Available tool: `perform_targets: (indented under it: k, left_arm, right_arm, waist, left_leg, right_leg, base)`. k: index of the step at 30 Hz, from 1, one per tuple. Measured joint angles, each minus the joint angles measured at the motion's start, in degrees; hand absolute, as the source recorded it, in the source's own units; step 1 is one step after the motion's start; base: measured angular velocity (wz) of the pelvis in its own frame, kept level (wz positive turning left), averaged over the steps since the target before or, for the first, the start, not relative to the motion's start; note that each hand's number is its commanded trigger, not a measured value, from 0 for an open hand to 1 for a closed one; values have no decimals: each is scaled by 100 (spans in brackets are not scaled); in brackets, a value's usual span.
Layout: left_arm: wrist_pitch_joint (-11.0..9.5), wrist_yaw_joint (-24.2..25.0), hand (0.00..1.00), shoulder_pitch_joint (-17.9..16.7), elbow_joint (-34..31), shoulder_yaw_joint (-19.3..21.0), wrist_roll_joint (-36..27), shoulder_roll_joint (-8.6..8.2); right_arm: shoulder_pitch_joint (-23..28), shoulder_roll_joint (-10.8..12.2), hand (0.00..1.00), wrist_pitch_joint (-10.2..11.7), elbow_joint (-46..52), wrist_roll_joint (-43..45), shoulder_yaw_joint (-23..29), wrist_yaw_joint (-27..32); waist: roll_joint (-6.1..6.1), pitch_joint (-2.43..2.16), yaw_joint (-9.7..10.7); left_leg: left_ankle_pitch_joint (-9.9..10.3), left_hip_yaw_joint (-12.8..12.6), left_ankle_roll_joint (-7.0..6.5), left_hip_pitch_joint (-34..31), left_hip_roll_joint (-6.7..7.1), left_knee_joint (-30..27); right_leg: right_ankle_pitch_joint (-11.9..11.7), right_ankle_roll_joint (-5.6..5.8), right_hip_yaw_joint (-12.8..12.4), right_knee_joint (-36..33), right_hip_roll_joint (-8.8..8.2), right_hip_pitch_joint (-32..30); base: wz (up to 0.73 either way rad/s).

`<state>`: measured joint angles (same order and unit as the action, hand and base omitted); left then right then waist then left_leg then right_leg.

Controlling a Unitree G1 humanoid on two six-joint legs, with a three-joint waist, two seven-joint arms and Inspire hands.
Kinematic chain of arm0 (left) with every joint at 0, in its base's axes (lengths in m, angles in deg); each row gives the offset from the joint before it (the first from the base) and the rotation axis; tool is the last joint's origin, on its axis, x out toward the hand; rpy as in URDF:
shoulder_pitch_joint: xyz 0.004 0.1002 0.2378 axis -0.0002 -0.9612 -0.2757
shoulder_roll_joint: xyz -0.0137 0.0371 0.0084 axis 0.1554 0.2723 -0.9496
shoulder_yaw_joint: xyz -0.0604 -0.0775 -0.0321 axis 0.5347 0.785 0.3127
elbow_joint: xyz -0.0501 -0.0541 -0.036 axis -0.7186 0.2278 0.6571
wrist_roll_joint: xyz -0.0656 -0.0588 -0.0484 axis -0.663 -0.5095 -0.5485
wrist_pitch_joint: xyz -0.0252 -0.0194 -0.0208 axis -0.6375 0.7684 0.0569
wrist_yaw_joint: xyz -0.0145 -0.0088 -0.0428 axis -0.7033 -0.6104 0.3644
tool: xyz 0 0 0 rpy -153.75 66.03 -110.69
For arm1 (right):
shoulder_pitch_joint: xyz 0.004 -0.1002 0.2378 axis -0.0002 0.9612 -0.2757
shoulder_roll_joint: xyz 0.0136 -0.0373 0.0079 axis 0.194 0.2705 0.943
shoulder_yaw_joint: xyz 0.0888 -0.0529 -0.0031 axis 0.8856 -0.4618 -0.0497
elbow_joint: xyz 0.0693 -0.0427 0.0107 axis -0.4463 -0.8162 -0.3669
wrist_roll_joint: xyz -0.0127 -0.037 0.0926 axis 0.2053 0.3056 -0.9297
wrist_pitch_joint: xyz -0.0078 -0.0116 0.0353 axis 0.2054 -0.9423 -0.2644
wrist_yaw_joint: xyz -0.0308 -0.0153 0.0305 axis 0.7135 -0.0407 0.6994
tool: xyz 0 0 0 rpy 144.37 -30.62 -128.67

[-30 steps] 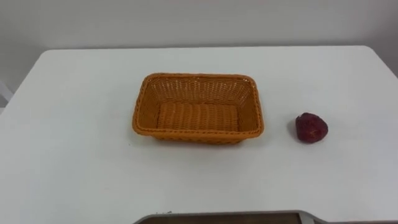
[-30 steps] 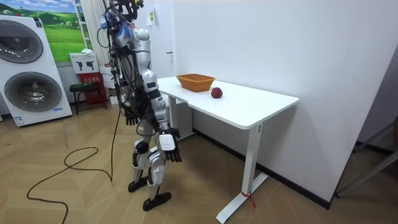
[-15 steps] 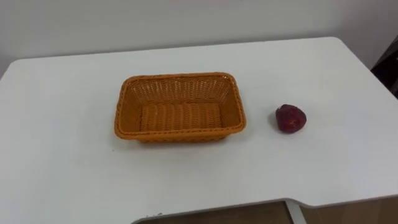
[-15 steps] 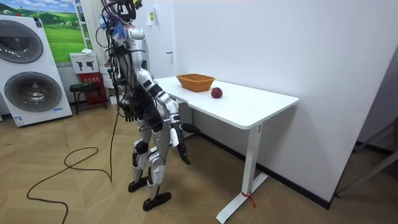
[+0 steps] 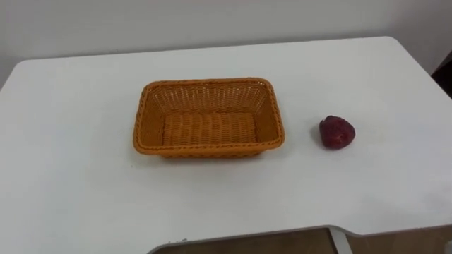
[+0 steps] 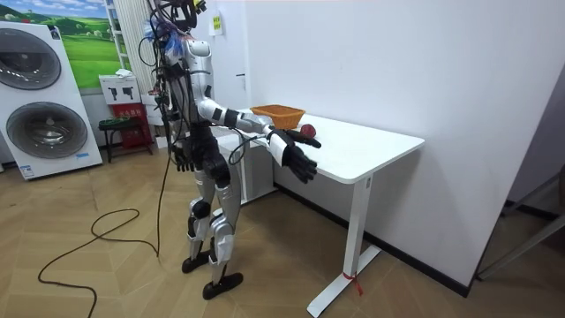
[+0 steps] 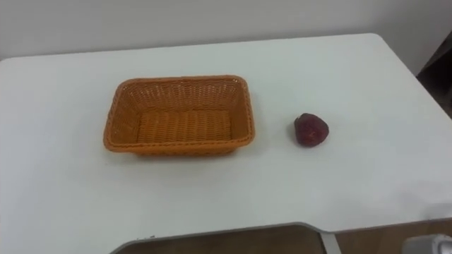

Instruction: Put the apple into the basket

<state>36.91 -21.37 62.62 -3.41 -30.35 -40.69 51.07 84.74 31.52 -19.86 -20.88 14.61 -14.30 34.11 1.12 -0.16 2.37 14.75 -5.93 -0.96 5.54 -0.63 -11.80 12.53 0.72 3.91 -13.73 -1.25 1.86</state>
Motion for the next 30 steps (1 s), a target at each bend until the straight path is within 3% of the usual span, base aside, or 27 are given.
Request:
perform_targets:
  k: [3,7,16,23,30]
  left_arm:
    - [-21,1,0,2,-4,-113,58,4]
    - [-37,193,0,37,-11,-333,153,-15]
    - [-36,375,0,100,-24,-450,140,-13]
    - [-72,375,0,125,-10,-450,140,-6]
    - [-87,375,0,124,-7,-450,145,-5]
  right_arm:
    - [94,-16,0,11,407,668,-490,-38]
    - [112,-17,0,11,778,1383,-1061,-588]
    - [110,-157,0,-16,817,1577,-1857,-1796]
    - [97,-172,0,-62,814,1611,-2133,-2626]
    - [84,-195,0,-65,778,1615,-2132,-2970]
  waist:
    - [-9,-1,-140]
    - [-21,-1,-199]
    - [-36,7,-415]
    - [3,26,-456]
    - [10,46,-452]
  left_leg:
    - [0,-17,0,10,-17,18]
    - [0,-17,1,13,-30,16]
    - [-1,6,3,4,-35,29]
    - [-2,54,4,10,-35,50]
    - [-3,80,5,9,-42,52]
  right_leg:
    - [-10,-9,-46,10,24,8]
    - [-14,-16,-38,14,34,2]
    - [-19,-22,-37,17,38,20]
    - [-20,-24,-6,29,39,36]
    - [-46,-30,33,120,44,109]
  base:
    - [-7]
    - [0]
    - [0]
    - [2]
    - [1]
